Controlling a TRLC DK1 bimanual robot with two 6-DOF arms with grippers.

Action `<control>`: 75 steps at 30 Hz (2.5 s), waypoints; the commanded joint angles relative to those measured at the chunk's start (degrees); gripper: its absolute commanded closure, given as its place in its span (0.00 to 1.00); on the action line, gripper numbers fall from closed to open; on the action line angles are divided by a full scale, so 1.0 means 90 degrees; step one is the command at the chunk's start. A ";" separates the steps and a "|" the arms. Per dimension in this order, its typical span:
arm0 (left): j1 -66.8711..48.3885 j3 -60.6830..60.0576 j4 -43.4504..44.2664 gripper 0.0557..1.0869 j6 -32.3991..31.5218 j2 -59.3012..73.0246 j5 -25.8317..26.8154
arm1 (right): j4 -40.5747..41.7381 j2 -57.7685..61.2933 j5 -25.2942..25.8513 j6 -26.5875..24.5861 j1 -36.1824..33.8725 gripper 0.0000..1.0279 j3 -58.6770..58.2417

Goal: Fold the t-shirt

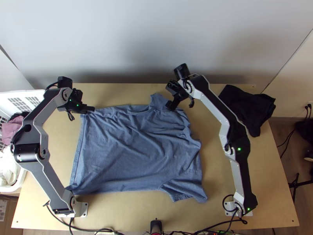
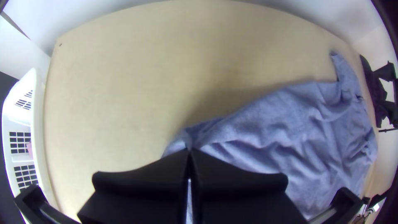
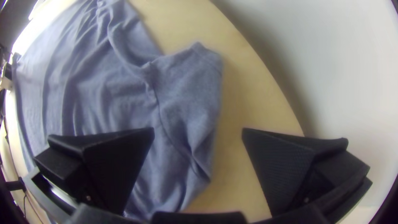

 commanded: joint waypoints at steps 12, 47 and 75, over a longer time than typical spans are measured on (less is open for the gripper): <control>-0.0319 -0.0285 -0.0237 0.96 0.0120 -0.0579 0.0126 | 0.0999 0.0921 0.2237 -0.0463 -0.0041 0.05 0.0433; -0.0329 -0.0714 -0.0296 0.96 0.0169 -0.0843 0.0146 | 0.0179 0.0911 0.1202 -0.0190 0.0984 0.05 0.0336; -0.0456 -0.0792 -0.0325 0.96 0.0179 -0.0911 0.0146 | 0.0394 0.1321 0.1622 -0.0463 0.0359 0.07 0.0551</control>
